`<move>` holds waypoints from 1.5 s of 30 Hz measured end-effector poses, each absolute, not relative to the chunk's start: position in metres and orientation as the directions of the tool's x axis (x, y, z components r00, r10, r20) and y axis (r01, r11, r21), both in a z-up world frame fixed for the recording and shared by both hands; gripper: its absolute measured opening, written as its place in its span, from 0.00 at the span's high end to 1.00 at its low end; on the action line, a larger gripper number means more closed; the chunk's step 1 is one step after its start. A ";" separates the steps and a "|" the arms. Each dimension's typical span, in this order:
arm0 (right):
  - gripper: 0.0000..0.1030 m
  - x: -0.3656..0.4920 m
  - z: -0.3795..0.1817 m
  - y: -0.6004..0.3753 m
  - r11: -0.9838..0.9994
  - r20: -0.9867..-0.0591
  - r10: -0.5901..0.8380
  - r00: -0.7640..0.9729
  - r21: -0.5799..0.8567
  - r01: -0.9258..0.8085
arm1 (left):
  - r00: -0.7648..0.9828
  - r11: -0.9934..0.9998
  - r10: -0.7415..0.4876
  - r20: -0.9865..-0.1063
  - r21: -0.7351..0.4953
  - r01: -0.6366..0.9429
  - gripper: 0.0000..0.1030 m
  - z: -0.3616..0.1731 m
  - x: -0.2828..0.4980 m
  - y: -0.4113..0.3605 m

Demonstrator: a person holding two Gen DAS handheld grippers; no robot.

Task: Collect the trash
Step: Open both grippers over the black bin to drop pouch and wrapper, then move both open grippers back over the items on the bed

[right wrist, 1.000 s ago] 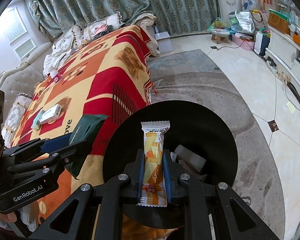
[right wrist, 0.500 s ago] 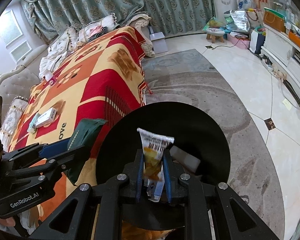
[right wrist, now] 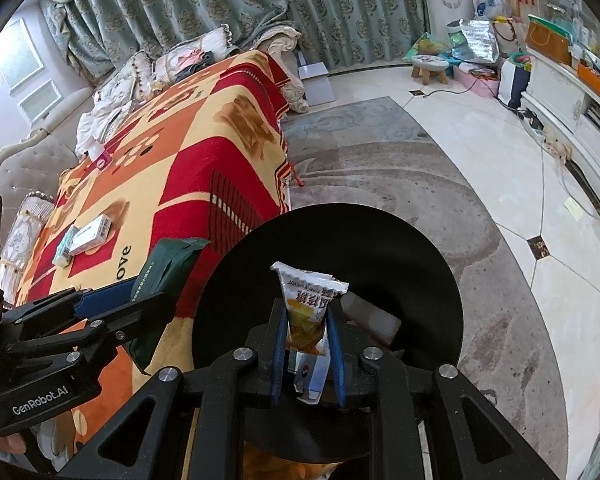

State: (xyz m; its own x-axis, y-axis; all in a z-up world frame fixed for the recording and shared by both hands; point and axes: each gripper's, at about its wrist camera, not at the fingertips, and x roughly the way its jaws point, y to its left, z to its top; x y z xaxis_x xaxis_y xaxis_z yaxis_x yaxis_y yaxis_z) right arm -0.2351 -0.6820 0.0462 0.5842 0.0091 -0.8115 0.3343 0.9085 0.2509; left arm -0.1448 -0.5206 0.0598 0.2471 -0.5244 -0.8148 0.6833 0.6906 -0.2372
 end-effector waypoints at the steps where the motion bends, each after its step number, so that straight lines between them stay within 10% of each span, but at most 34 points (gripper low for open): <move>1: 0.79 -0.235 0.046 -0.682 0.908 -0.812 0.005 0.583 0.248 0.337 | 0.246 0.689 -0.525 -0.815 -0.238 0.684 0.62 0.060 -0.144 -0.521; 45: 0.51 -0.204 0.046 -0.632 0.937 -0.831 0.070 0.552 0.244 0.249 | 0.360 0.792 -0.433 -0.826 -0.158 0.589 0.56 0.073 -0.127 -0.454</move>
